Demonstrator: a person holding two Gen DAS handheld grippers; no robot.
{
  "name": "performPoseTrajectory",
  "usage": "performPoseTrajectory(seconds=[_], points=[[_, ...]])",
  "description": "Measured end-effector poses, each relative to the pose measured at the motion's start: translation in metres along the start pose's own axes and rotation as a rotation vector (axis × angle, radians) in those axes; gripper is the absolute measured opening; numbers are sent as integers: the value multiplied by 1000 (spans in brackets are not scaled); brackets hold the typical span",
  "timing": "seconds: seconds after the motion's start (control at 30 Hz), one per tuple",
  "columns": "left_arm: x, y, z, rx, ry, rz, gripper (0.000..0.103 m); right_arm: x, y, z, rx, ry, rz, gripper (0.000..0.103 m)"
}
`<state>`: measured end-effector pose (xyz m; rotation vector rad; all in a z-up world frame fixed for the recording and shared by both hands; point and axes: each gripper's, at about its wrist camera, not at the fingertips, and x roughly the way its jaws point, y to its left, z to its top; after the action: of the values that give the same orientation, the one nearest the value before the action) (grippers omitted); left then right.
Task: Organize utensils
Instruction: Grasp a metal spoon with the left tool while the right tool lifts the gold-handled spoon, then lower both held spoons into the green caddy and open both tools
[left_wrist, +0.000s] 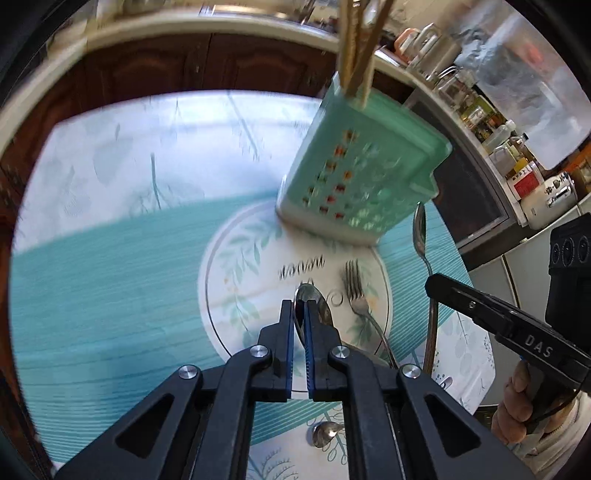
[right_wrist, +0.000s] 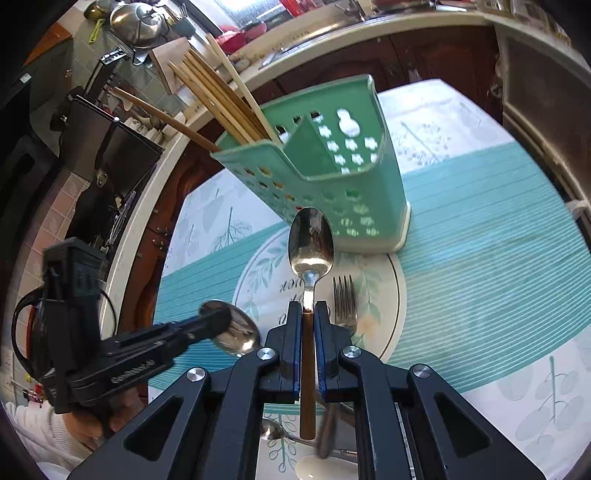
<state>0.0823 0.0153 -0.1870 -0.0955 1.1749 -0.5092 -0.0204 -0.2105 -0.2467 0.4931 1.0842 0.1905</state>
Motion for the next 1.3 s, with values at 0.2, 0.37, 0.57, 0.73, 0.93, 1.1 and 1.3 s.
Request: performPoseTrajectory(seconds=[0.2, 0.37, 0.57, 0.73, 0.93, 1.1, 1.3], points=[[-46, -21, 19, 120, -118, 56, 1, -32, 11, 6, -33, -78, 0, 6], [-64, -34, 31, 179, -152, 93, 1, -52, 22, 7, -47, -116, -4, 6], [-83, -42, 36, 226, -164, 109, 1, -70, 32, 5, -50, -150, -13, 6], [-101, -55, 42, 260, -179, 103, 1, -82, 38, 4, -38, -178, -16, 6], [-141, -81, 66, 337, -244, 99, 1, -100, 42, 11, -29, -233, -26, 6], [-168, -110, 97, 402, -295, 137, 1, -118, 44, 25, -32, -282, -22, 6], [-193, -153, 136, 482, -388, 196, 1, -145, 45, 49, -46, -347, -18, 6]])
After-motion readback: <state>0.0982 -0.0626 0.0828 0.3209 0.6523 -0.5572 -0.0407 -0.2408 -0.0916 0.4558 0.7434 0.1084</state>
